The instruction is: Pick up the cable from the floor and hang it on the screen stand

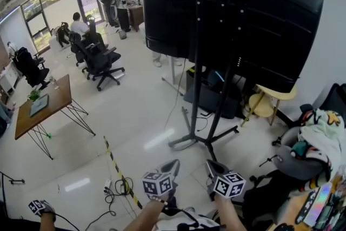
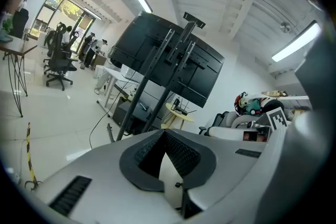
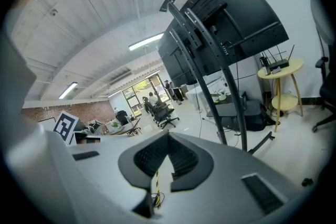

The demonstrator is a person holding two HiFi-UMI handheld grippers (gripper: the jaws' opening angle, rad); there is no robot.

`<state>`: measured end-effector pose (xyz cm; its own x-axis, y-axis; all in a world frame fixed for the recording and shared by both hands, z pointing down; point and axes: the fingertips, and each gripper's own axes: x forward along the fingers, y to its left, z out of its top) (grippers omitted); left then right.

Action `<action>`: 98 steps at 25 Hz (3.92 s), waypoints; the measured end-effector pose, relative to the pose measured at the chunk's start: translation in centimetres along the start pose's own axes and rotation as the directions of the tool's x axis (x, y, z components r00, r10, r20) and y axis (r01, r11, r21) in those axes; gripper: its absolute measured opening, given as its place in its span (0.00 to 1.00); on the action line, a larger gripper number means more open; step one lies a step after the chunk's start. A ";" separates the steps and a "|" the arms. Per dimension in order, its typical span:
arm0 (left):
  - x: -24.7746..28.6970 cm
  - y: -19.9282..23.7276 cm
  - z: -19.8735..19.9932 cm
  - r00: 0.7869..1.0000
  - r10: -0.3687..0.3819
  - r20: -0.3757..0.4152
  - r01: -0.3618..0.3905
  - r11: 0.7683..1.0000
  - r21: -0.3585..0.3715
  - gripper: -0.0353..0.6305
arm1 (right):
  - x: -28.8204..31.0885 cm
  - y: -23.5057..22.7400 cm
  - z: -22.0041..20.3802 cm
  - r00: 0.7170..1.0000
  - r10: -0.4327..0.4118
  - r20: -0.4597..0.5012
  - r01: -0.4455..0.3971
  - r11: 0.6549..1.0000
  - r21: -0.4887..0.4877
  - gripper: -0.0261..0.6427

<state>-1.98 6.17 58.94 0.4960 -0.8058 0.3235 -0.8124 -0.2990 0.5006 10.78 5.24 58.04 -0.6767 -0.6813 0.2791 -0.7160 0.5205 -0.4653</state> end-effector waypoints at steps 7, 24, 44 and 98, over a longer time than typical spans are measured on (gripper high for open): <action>2.5 0.7 0.2 1.000 -0.009 -0.011 0.009 1.000 -0.004 0.05 | 1.0 -2.3 0.7 1.000 -0.022 0.006 0.022 1.000 0.019 0.04; 13.6 9.4 8.0 1.000 -0.019 -0.014 0.019 0.999 -0.033 0.05 | 13.6 -8.3 6.3 0.998 -0.055 -0.008 0.055 0.998 0.024 0.04; 27.0 23.1 16.3 0.988 0.003 -0.156 0.001 1.000 0.028 0.05 | 29.6 -12.9 14.5 0.990 -0.138 -0.007 0.138 0.990 0.040 0.04; 57.7 49.8 2.0 0.807 0.384 -0.448 -0.204 0.894 0.398 0.14 | 47.8 -29.7 8.2 0.977 -0.072 -0.202 0.065 0.997 -0.042 0.04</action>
<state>-14.43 -56.19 100.90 0.2257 -0.5367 0.8131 -0.9500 -0.3062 0.0615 1.09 -46.95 78.32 -0.6442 -0.5989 0.4758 -0.7648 0.4966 -0.4104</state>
